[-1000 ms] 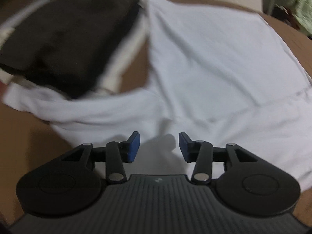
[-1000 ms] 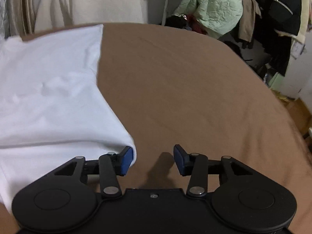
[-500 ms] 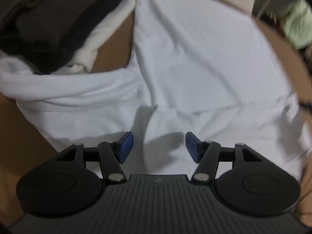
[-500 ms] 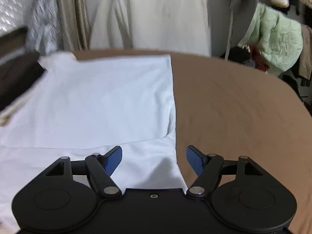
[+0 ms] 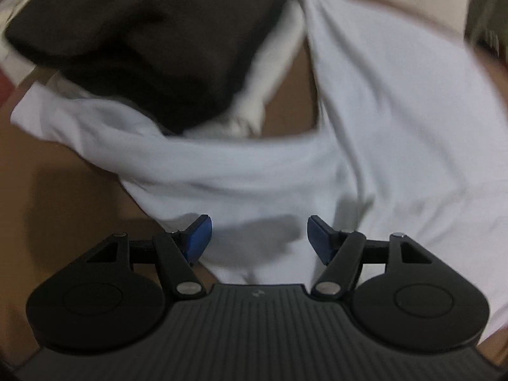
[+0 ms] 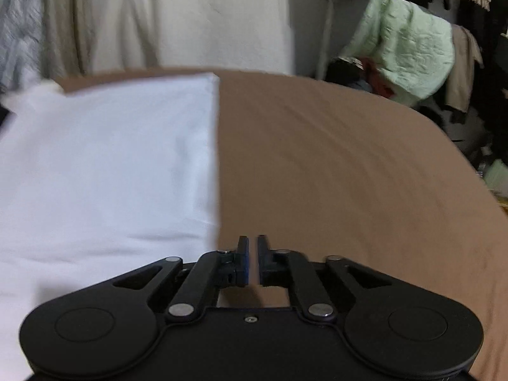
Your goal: Fold clothes
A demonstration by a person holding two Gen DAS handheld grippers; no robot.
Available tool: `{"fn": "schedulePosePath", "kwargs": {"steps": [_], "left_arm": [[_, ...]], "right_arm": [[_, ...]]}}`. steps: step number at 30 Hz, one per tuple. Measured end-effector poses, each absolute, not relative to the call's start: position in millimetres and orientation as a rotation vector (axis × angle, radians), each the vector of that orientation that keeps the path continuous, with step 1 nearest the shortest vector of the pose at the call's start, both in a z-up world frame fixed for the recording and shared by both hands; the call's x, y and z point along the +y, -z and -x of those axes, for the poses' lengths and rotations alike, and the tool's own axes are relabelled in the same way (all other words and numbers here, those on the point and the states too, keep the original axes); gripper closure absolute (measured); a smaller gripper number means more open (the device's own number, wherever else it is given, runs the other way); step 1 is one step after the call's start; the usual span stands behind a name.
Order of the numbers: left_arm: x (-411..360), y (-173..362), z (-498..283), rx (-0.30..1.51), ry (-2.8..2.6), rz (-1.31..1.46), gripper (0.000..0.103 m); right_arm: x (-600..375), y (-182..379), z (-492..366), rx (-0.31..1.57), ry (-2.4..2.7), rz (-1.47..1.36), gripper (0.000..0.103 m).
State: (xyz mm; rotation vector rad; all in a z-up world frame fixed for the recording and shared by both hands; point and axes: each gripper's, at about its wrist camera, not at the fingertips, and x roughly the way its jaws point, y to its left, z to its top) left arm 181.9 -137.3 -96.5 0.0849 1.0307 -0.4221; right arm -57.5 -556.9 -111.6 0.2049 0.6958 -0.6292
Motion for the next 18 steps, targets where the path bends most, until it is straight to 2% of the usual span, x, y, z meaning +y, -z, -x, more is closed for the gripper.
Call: {"fn": "schedulePosePath", "kwargs": {"steps": [2, 6, 11, 14, 18], "left_arm": [[-115, 79, -187, 0.951, 0.363, -0.013, 0.037], [-62, 58, -198, 0.829, 0.185, 0.104, 0.036], [22, 71, -229, 0.871, 0.135, 0.193, 0.035], [74, 96, -249, 0.908, 0.187, 0.369, 0.035], [108, 139, -263, 0.980, 0.198, 0.643, 0.034]], "right_arm": [[-531, 98, 50, 0.667, 0.523, -0.226, 0.077], [-469, 84, 9, 0.668, 0.275, -0.196, 0.070], [-368, 76, -47, 0.706, -0.105, -0.070, 0.055], [-310, 70, -70, 0.712, -0.268, 0.118, 0.054], [-268, 68, -91, 0.747, -0.404, 0.156, 0.053]]}}
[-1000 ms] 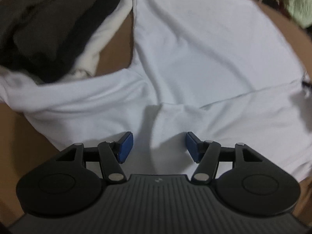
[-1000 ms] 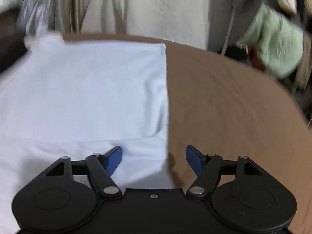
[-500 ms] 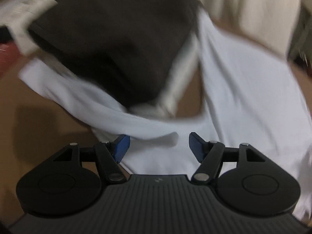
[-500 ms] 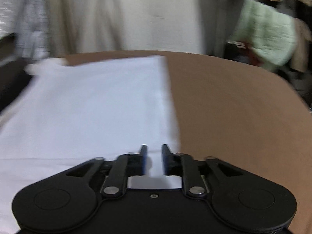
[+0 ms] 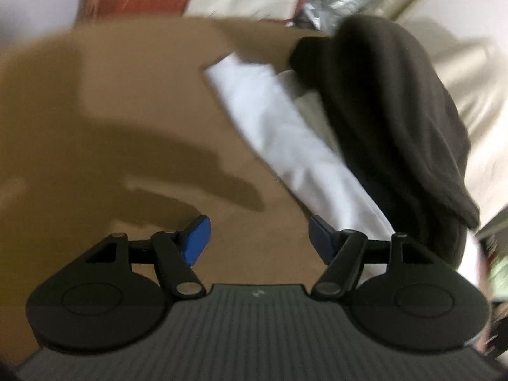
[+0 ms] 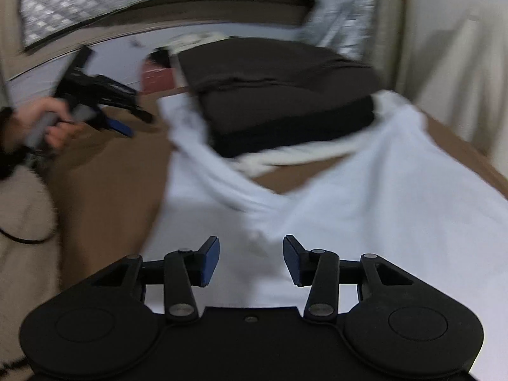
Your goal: Fold clothes
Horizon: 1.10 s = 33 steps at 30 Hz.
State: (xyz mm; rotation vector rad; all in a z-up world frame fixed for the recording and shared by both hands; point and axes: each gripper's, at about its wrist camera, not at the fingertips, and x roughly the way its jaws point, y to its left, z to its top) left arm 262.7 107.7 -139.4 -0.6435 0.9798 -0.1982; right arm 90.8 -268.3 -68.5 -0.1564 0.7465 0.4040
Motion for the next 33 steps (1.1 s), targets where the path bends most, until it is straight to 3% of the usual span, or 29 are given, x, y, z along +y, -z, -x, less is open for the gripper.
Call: {"fn": "schedulePosePath", "kwargs": {"steps": [4, 10, 11, 12, 13, 14, 17, 25, 29, 33], "left_arm": [[121, 151, -272, 0.918, 0.211, 0.824, 0.019], [103, 152, -316, 0.858, 0.215, 0.737, 0.016], [100, 151, -319, 0.833, 0.222, 0.726, 0.031], [97, 151, -322, 0.810, 0.221, 0.708, 0.058], [93, 153, -324, 0.795, 0.193, 0.664, 0.069], [88, 153, -323, 0.788, 0.158, 0.608, 0.089], [87, 140, -304, 0.698, 0.127, 0.512, 0.094], [86, 44, -214, 0.400, 0.066, 0.362, 0.094], [33, 6, -193, 0.410, 0.352, 0.263, 0.093], [-42, 0, -182, 0.515, 0.634, 0.246, 0.093]], "right_arm": [[-237, 85, -92, 0.785, -0.459, 0.209, 0.052], [-217, 102, -72, 0.819, -0.484, 0.306, 0.051], [-216, 101, -71, 0.820, -0.487, 0.334, 0.050], [-216, 99, -71, 0.823, -0.489, 0.334, 0.050], [-218, 97, -72, 0.825, -0.490, 0.318, 0.050], [-220, 95, -73, 0.828, -0.489, 0.291, 0.050], [-226, 94, -77, 0.833, -0.481, 0.210, 0.049], [-244, 106, -70, 0.868, -0.433, 0.096, 0.049], [-260, 99, -56, 0.844, -0.378, 0.026, 0.048], [-293, 97, -40, 0.807, -0.296, -0.146, 0.047]]}}
